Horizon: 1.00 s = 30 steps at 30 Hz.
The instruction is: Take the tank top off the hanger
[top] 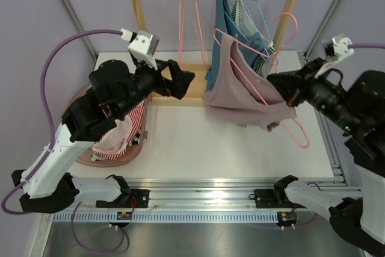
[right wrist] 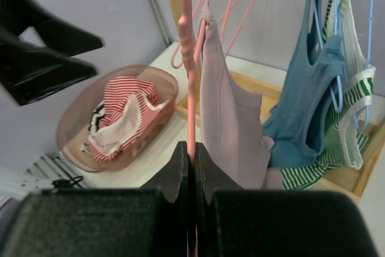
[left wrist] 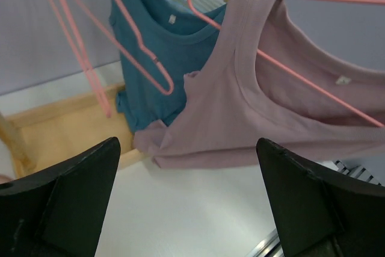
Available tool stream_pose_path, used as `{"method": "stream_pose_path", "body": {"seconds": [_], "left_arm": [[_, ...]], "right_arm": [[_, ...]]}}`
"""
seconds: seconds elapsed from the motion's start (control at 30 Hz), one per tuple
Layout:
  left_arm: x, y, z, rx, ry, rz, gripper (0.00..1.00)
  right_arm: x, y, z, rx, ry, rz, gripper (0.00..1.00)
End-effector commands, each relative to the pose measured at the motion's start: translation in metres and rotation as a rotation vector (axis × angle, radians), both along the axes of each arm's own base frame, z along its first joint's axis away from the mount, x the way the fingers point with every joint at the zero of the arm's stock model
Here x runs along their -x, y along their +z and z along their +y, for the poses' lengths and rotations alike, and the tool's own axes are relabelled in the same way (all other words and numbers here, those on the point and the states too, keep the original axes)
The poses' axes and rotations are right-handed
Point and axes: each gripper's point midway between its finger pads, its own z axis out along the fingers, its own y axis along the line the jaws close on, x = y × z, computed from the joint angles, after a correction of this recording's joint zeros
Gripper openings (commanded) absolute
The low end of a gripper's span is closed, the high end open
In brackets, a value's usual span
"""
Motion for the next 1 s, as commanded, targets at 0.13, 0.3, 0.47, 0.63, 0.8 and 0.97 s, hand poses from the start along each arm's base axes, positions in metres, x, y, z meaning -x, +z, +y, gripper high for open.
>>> {"method": "stream_pose_path", "body": {"seconds": [0.13, 0.3, 0.47, 0.63, 0.8, 0.97], "left_arm": [[0.010, 0.058, -0.053, -0.003, -0.067, -0.259, 0.99], [0.013, 0.047, -0.083, -0.082, -0.062, -0.284, 0.94], [0.001, 0.022, -0.091, -0.161, -0.024, -0.246, 0.78], [-0.006, 0.005, -0.091, -0.203, 0.016, -0.231, 0.47], [-0.017, -0.001, -0.081, -0.231, 0.090, -0.223, 0.34], [-0.030, -0.013, -0.060, -0.223, 0.166, -0.180, 0.00]], "right_arm": [[0.072, 0.003, 0.014, -0.073, 0.262, 0.019, 0.00], [0.081, 0.006, 0.013, -0.099, 0.276, 0.012, 0.00], [0.076, 0.007, 0.008, -0.113, 0.232, 0.002, 0.00], [0.075, 0.010, 0.007, -0.124, 0.221, -0.011, 0.00], [0.072, 0.009, 0.004, -0.116, 0.202, -0.015, 0.00], [0.064, -0.008, 0.004, -0.079, 0.182, 0.013, 0.00]]}}
